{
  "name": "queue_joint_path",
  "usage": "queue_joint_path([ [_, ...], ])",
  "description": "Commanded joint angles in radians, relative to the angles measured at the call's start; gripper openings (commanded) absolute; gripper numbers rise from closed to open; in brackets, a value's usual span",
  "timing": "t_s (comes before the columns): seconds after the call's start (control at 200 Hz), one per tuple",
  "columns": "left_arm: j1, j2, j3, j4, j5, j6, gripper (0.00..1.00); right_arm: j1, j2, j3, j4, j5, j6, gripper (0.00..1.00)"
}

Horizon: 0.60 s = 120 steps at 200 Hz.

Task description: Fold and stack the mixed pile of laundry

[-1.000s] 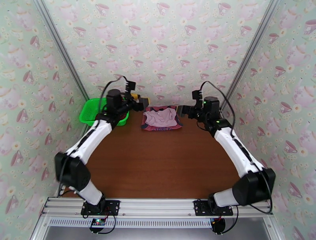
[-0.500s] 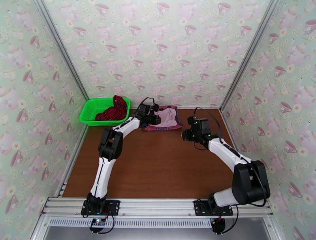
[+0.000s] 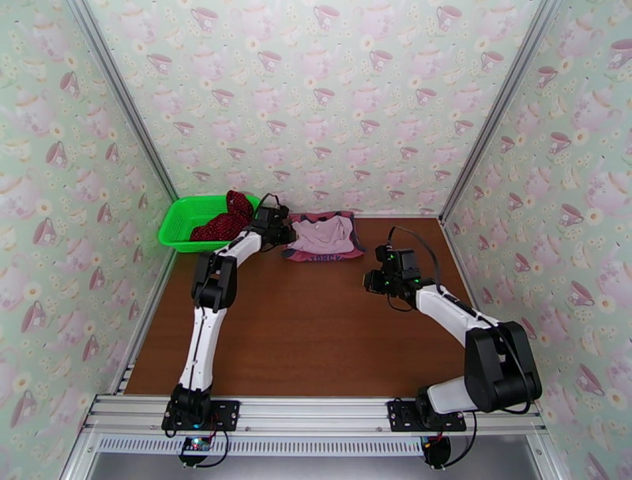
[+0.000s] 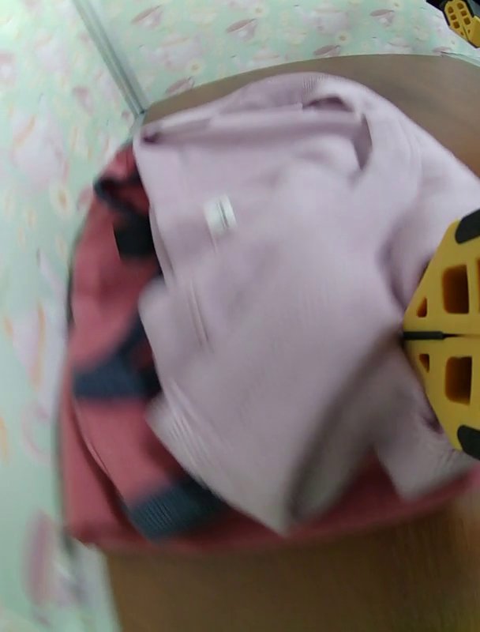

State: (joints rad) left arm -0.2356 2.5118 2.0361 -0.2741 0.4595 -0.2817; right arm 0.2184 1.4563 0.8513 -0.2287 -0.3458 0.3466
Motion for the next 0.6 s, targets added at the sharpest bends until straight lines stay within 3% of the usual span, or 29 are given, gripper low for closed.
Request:
queue_joint_path([
  [0.0,0.014,0.013,0.007,0.004,-0.003,-0.027,0.00,0.002,-0.013,0.008,0.008,-0.029,0.023,0.00],
  [0.265,0.019,-0.104,-0.013,0.075,0.097,-0.088,0.18,0.001,-0.097,0.021,-0.086,0.036,0.011,0.00],
  [0.351,0.021,-0.220,-0.075,0.114,0.087,-0.084,0.38,0.001,-0.150,0.021,-0.115,0.067,0.005,0.07],
  [0.466,0.065,-0.367,-0.127,0.094,0.054,-0.088,0.59,0.001,-0.218,0.015,-0.149,0.069,-0.001,0.20],
  [0.516,0.100,-0.406,-0.128,0.055,0.037,-0.098,0.77,0.001,-0.243,0.011,-0.160,0.055,-0.003,0.24],
  [0.596,0.162,-0.433,-0.114,-0.039,0.015,-0.086,0.96,0.001,-0.275,-0.003,-0.162,0.027,-0.003,0.30],
])
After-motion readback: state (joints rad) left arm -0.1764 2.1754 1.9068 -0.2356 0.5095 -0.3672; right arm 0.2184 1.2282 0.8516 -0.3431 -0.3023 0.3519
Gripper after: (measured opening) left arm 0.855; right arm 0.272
